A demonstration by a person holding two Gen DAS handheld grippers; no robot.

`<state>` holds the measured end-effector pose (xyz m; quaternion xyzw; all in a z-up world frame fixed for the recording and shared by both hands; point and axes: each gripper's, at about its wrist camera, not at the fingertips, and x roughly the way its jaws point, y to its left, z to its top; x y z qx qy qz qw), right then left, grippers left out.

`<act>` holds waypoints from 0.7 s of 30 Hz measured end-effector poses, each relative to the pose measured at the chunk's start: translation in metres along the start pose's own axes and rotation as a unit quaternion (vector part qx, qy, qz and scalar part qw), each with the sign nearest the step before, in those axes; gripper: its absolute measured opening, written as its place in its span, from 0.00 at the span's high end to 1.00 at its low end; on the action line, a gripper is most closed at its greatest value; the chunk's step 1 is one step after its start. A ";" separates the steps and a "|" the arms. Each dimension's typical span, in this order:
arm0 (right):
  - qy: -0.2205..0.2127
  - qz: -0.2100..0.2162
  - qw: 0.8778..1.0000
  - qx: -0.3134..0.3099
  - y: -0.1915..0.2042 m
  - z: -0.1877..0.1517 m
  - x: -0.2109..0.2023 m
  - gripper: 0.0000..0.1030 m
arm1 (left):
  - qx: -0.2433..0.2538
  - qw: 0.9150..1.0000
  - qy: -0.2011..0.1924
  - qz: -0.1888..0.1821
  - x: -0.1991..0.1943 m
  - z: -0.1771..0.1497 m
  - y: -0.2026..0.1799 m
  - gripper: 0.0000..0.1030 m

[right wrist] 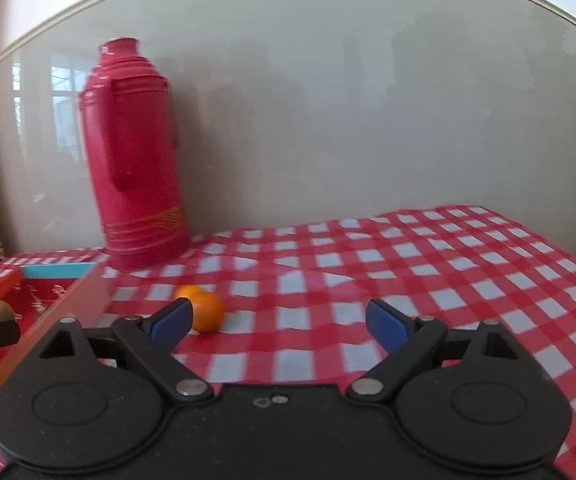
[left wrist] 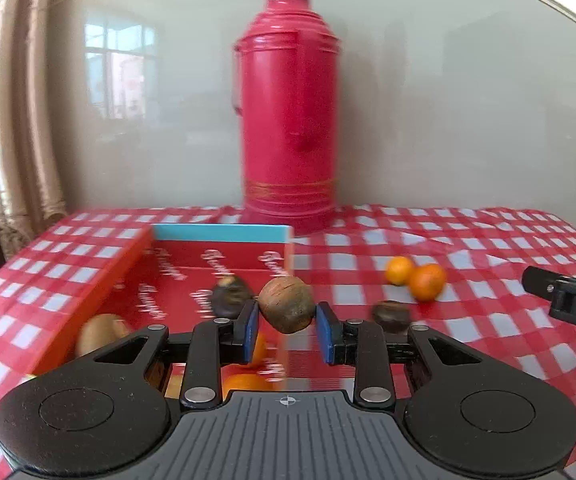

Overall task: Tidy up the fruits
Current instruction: 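Carry the kiwi into the box and open the left gripper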

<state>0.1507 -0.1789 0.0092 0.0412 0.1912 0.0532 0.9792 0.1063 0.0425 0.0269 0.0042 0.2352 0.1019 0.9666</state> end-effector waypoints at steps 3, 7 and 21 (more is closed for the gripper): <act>-0.001 0.013 1.000 -0.011 0.017 0.000 -0.001 0.15 | -0.007 1.000 0.001 0.014 -0.002 -0.002 0.020 0.70; 0.010 0.026 0.999 -0.022 0.032 -0.005 0.002 0.15 | -0.019 0.999 0.004 0.032 -0.004 -0.005 0.046 0.70; 0.016 0.042 0.998 -0.042 0.065 -0.012 0.004 0.15 | -0.035 0.997 0.019 0.065 -0.004 -0.022 0.089 0.57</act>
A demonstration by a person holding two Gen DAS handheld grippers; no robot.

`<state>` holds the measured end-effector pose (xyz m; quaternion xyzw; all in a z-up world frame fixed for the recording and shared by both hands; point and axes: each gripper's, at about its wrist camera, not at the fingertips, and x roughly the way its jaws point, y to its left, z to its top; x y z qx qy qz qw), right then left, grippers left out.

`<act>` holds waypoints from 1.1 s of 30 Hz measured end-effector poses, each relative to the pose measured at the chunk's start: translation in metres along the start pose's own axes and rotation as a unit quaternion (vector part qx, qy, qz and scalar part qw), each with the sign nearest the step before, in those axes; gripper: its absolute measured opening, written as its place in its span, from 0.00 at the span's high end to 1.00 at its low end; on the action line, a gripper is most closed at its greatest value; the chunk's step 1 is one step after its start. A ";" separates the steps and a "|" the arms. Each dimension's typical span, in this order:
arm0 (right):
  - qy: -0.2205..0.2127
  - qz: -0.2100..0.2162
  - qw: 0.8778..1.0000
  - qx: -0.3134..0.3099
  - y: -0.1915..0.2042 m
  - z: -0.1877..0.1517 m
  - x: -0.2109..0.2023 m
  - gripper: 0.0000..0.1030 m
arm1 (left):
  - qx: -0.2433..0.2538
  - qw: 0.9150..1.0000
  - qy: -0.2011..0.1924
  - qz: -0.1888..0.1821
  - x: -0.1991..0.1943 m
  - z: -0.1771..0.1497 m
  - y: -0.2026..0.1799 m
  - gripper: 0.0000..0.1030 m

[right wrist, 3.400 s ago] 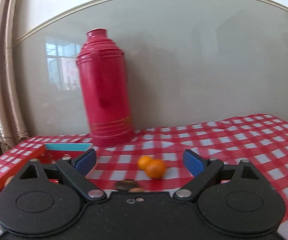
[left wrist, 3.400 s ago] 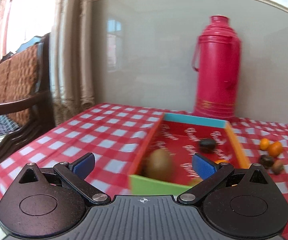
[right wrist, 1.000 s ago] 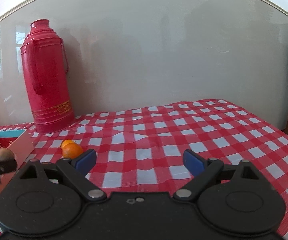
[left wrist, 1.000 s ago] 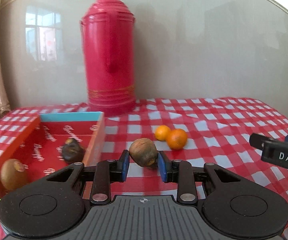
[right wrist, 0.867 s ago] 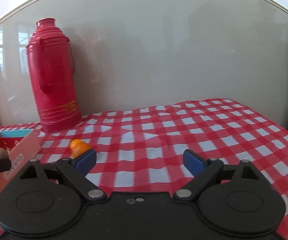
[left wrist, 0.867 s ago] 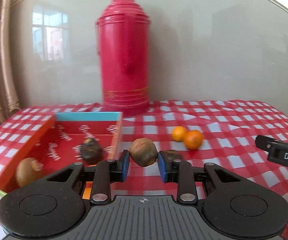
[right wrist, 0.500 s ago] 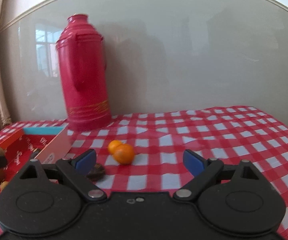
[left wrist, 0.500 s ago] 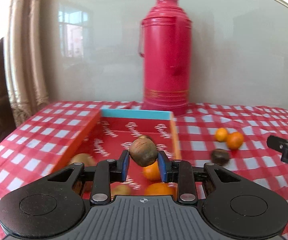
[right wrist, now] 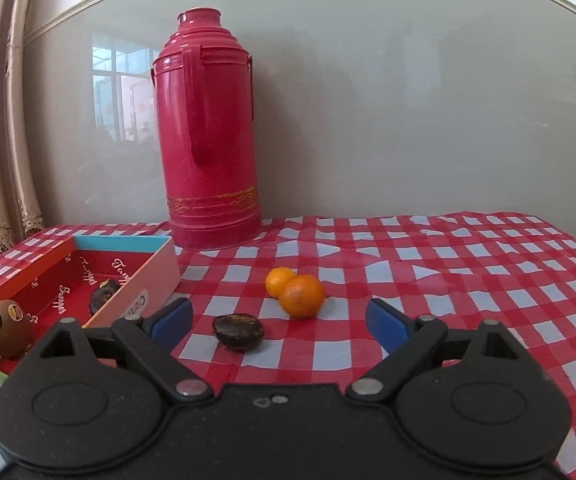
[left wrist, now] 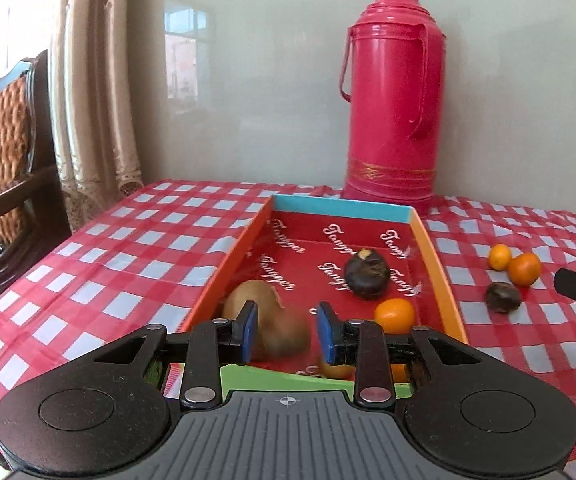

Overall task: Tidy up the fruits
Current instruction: 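Carry the kiwi into the box and open the left gripper, then reach the right gripper to the last dark mangosteen and grasp it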

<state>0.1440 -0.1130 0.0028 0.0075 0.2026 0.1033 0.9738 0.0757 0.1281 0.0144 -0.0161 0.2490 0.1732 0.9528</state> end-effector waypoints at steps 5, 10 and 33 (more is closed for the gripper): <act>0.002 0.002 1.000 -0.009 0.003 -0.001 0.001 0.15 | -0.004 0.999 -0.029 0.026 -0.008 0.002 0.006 0.18; 0.004 0.002 1.000 -0.016 -0.001 -0.003 0.000 0.15 | -0.006 0.999 -0.028 0.032 -0.006 0.003 0.007 0.09; 0.054 0.036 0.997 -0.038 0.017 -0.004 0.039 0.26 | -0.029 0.996 -0.051 0.061 0.005 -0.011 0.028 0.00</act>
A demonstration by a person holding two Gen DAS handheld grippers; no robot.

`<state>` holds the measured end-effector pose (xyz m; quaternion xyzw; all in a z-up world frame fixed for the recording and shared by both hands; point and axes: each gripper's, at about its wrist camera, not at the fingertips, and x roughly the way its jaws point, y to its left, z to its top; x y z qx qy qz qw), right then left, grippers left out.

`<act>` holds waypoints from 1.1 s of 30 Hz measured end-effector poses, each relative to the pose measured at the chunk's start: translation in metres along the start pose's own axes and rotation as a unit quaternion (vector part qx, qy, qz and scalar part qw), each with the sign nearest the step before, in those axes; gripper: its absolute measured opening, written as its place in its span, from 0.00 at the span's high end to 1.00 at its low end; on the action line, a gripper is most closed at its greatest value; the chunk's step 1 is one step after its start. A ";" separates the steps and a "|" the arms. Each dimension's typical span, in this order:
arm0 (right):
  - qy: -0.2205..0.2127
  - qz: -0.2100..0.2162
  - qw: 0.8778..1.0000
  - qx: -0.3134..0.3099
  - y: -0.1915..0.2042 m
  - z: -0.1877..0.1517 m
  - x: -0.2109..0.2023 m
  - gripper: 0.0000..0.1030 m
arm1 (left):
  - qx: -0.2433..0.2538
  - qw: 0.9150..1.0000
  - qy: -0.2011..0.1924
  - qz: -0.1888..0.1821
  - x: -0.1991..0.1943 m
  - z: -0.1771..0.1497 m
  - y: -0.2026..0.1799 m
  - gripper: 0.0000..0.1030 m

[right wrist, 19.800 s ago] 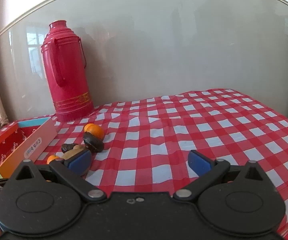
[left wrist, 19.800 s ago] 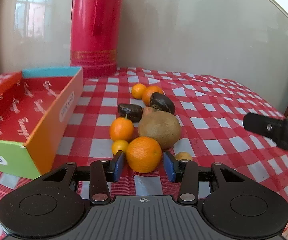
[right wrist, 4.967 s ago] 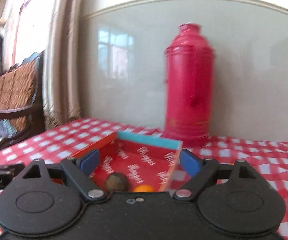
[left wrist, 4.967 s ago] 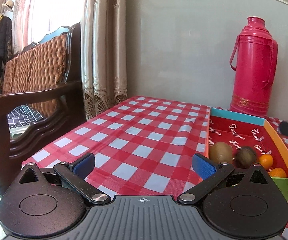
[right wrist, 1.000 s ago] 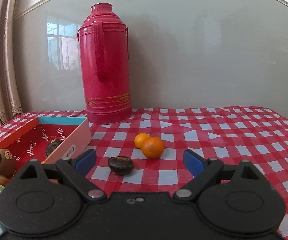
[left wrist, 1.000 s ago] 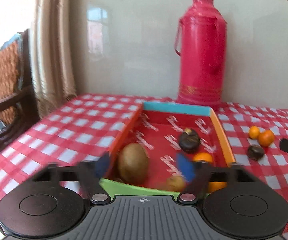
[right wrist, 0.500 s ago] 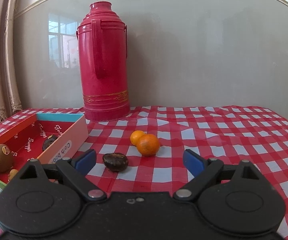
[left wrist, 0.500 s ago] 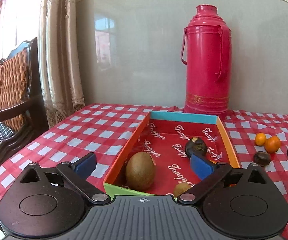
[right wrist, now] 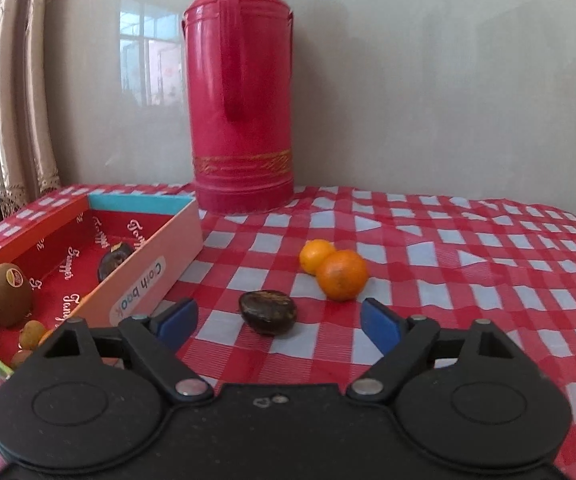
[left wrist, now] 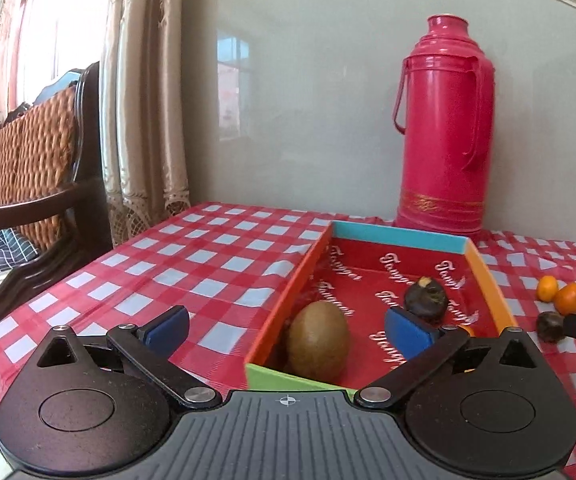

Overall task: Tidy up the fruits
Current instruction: 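Reach the right gripper to the last dark mangosteen and grasp it, then carry the mangosteen over the box and open the right gripper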

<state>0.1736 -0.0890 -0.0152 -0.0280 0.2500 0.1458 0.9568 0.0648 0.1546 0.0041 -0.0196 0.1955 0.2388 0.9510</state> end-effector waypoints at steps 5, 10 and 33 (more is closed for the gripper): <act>0.021 0.002 1.000 -0.002 0.007 0.003 0.019 0.33 | -0.010 1.000 0.005 0.014 0.007 -0.001 0.023 0.00; 0.040 0.002 0.999 0.001 0.010 0.004 0.033 0.46 | -0.032 0.999 0.010 0.023 0.012 -0.002 0.045 0.00; -0.023 0.032 0.999 -0.007 0.050 0.030 -0.008 0.71 | -0.018 0.999 0.011 0.037 -0.004 -0.005 0.073 0.00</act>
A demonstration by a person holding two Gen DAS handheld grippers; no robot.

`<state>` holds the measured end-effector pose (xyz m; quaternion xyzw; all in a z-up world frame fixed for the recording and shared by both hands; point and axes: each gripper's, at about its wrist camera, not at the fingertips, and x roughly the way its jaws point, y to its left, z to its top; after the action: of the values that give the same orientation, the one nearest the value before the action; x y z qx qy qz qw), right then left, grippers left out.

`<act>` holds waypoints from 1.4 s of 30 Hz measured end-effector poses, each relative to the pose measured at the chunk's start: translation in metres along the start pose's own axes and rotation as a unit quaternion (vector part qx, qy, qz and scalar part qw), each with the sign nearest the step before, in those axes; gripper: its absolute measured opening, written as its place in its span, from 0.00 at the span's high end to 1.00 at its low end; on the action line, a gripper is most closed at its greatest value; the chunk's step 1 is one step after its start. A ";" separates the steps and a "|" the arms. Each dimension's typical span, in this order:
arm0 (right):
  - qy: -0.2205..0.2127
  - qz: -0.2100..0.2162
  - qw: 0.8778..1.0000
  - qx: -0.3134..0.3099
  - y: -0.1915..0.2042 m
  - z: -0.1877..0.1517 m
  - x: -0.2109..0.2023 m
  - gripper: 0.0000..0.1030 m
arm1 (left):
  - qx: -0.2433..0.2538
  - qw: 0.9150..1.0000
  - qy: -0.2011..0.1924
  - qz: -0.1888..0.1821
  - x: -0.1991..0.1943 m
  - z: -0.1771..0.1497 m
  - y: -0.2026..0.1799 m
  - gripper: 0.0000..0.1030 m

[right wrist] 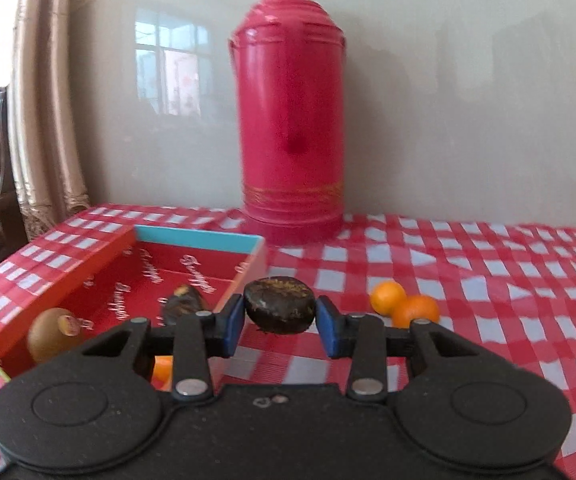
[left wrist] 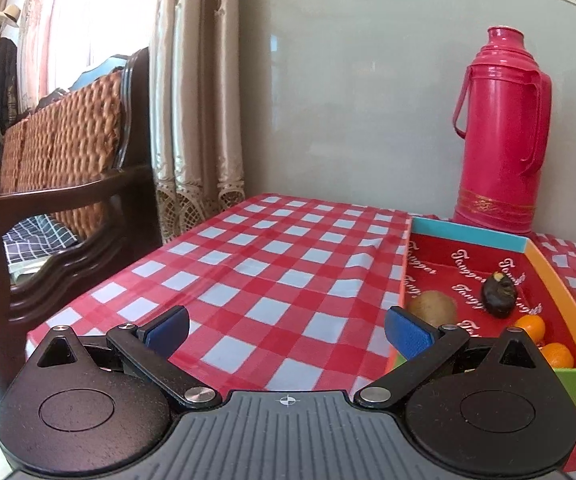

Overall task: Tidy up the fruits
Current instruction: 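Carry the mangosteen over the box and open the right gripper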

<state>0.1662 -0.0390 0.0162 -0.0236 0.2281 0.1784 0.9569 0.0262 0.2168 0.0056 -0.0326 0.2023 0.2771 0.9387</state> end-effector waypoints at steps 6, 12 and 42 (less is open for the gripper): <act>-0.015 0.022 1.000 -0.012 0.020 0.007 -0.011 0.71 | -0.005 1.000 0.003 0.015 -0.004 -0.001 0.015 0.00; -0.014 0.056 0.998 -0.034 0.053 0.003 -0.012 0.71 | -0.004 1.000 0.004 0.022 -0.007 -0.003 0.026 0.00; -0.121 -0.020 0.992 0.033 -0.029 -0.006 -0.049 0.05 | 0.018 1.000 -0.006 -0.023 -0.021 0.004 -0.032 0.00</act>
<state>0.1326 -0.0831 0.0317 0.0249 0.1156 0.1533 0.9811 0.0286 0.1796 0.0161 -0.0184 0.2011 0.2514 0.9466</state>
